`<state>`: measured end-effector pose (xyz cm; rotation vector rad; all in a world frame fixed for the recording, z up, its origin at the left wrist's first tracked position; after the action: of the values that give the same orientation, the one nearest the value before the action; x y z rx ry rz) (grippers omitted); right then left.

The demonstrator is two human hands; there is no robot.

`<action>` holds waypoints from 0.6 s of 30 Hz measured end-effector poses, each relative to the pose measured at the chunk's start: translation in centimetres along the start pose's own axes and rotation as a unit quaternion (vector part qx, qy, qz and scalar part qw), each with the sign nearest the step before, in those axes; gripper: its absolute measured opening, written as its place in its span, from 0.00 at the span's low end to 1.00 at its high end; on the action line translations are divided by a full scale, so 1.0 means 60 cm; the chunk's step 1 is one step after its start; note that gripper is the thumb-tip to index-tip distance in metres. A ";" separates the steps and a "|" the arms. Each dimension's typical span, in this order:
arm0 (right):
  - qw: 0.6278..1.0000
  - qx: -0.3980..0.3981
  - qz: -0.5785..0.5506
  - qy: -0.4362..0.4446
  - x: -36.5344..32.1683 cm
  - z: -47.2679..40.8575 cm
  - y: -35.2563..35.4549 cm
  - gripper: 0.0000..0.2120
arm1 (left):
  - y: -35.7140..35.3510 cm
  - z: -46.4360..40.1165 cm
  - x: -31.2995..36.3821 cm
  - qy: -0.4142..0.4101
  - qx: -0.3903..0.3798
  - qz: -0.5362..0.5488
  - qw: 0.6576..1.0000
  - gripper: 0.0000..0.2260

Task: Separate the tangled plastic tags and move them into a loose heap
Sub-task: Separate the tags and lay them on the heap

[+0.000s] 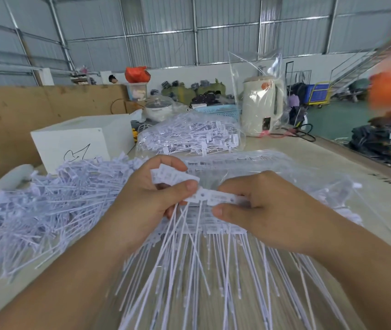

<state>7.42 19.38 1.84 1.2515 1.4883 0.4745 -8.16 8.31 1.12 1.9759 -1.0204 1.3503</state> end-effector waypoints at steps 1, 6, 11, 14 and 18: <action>1.000 0.011 -0.005 -0.001 -0.001 -0.001 -0.002 0.14 | -0.001 0.000 -0.001 0.003 0.005 0.008 1.000 0.12; 0.990 0.124 -0.070 -0.017 -0.009 -0.005 -0.015 0.15 | -0.020 0.003 -0.004 0.033 0.054 0.158 0.985 0.08; 0.971 0.231 -0.055 -0.008 -0.024 -0.001 -0.023 0.11 | -0.034 0.012 0.011 -0.002 0.100 0.215 0.971 0.08; 0.963 0.266 -0.044 0.014 -0.037 0.002 -0.025 0.13 | -0.043 0.017 0.014 -0.012 0.123 0.231 0.965 0.08; 0.946 0.320 -0.049 0.029 -0.045 0.007 -0.012 0.16 | -0.032 0.007 -0.011 0.054 0.146 0.289 0.945 0.06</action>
<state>7.11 16.62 2.38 1.6553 1.8216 -0.0590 -6.52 9.27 0.35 1.8431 -1.4908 1.9979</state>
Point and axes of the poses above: each hand's wrist, its own z-axis away from the middle knuckle, its own y-axis out of the back of the hand, x = y × z, the point moved 3 cm from there along -z, towards the middle knuckle, and after that the axes turned 1 degree about z, right-handed, at the moved point
